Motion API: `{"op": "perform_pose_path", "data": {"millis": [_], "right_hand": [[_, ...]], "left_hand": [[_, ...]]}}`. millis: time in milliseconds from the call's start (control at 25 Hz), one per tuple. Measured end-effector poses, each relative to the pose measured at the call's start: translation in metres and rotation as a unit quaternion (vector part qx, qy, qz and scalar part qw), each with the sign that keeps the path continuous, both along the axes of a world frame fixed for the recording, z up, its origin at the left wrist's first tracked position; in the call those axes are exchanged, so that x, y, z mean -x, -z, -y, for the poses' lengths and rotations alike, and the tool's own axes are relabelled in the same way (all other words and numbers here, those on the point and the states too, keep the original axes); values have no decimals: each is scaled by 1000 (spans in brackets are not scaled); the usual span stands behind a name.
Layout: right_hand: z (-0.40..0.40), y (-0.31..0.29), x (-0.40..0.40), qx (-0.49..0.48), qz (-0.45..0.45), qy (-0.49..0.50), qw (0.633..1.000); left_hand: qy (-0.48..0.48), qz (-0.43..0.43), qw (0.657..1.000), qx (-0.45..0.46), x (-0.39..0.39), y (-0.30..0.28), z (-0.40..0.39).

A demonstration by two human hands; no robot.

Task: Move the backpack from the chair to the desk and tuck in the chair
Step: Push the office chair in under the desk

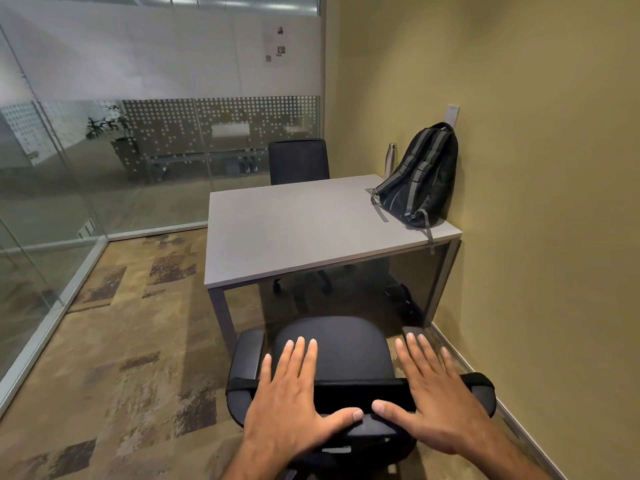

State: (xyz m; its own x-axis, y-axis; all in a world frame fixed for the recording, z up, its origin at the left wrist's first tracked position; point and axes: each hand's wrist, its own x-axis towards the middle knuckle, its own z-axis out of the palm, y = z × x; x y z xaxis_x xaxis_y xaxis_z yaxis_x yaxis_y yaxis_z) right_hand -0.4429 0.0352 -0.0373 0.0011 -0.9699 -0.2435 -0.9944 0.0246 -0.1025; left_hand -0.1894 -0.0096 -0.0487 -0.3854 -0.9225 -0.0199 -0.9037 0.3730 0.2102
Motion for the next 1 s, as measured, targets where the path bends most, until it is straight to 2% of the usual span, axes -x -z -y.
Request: {"op": "perform_pose_path", "data": {"millis": [480, 1000], "right_hand": [[76, 2, 136, 29, -14, -84, 996], [154, 3, 208, 40, -20, -119, 992]], "left_hand": [[-82, -9, 997, -5, 131, 4, 36], [-95, -6, 995, -21, 202, 6, 101]]}}
